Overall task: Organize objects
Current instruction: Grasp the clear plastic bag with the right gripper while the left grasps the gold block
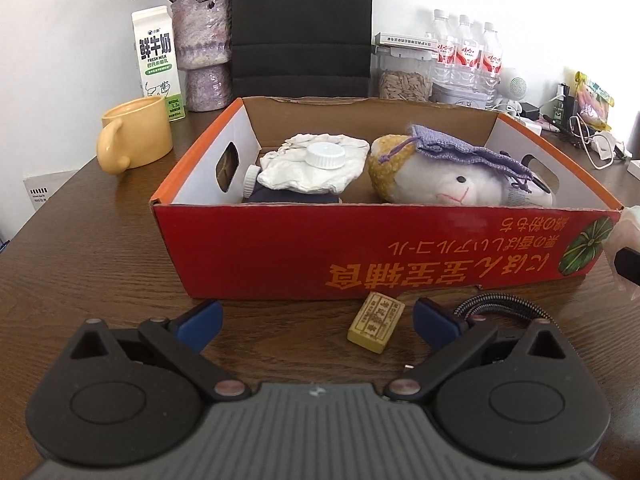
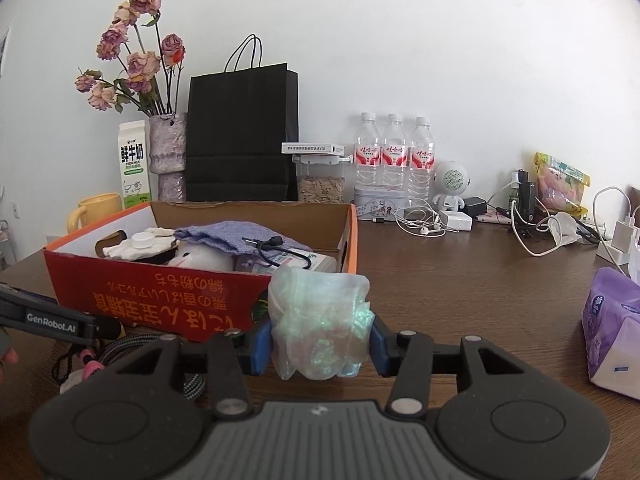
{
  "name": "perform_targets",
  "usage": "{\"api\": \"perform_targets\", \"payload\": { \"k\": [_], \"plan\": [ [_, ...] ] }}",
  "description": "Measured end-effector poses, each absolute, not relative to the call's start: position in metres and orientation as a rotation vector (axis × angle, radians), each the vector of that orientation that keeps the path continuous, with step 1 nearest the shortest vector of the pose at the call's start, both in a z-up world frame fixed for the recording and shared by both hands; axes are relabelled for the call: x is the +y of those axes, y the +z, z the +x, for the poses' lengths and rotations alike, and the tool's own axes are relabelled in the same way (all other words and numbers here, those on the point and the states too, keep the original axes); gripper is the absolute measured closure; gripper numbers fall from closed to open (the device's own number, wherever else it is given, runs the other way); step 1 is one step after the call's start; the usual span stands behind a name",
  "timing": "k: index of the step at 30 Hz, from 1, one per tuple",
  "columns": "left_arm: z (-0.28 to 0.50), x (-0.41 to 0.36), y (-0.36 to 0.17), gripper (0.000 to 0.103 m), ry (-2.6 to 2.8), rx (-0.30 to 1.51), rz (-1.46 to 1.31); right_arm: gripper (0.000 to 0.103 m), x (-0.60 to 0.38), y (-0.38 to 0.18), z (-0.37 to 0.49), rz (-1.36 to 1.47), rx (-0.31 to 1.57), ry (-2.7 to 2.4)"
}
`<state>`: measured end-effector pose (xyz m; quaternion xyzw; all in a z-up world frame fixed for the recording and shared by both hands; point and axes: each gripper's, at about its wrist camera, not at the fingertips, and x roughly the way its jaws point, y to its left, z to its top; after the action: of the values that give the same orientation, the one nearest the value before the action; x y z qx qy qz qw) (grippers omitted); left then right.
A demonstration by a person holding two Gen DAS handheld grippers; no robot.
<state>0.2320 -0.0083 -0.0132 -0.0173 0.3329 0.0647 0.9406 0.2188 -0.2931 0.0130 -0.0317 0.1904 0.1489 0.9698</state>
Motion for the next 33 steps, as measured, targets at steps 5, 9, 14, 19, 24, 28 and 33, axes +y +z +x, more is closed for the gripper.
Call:
{"api": "perform_targets", "payload": {
  "k": [5, 9, 14, 19, 24, 28, 33],
  "plan": [
    [0.238, -0.009, -0.018, 0.000, 0.139, 0.699, -0.028, 0.056, -0.293, 0.012, 0.219, -0.060, 0.390, 0.304],
    [0.240, -0.007, -0.021, 0.000, 0.140, 0.706, -0.036, 0.055, -0.293, 0.013, 0.219, -0.060, 0.392, 0.304],
    [0.237, -0.007, -0.021, 0.000, 0.130, 0.699, -0.031, 0.055, -0.293, 0.012, 0.220, -0.060, 0.392, 0.304],
    [0.229, -0.009, -0.016, 0.039, 0.067, 0.664, -0.036, 0.055, -0.293, 0.012, 0.220, -0.061, 0.393, 0.303],
    [0.219, -0.010, -0.015, 0.081, -0.012, 0.631, -0.079, 0.055, -0.293, 0.011, 0.220, -0.061, 0.394, 0.302],
    [0.211, -0.008, -0.010, 0.081, -0.010, 0.578, -0.095, 0.055, -0.293, 0.012, 0.220, -0.061, 0.394, 0.303],
    [0.199, -0.007, -0.003, 0.081, -0.001, 0.513, -0.102, 0.055, -0.294, 0.011, 0.217, -0.062, 0.370, 0.302]
  ]
}}
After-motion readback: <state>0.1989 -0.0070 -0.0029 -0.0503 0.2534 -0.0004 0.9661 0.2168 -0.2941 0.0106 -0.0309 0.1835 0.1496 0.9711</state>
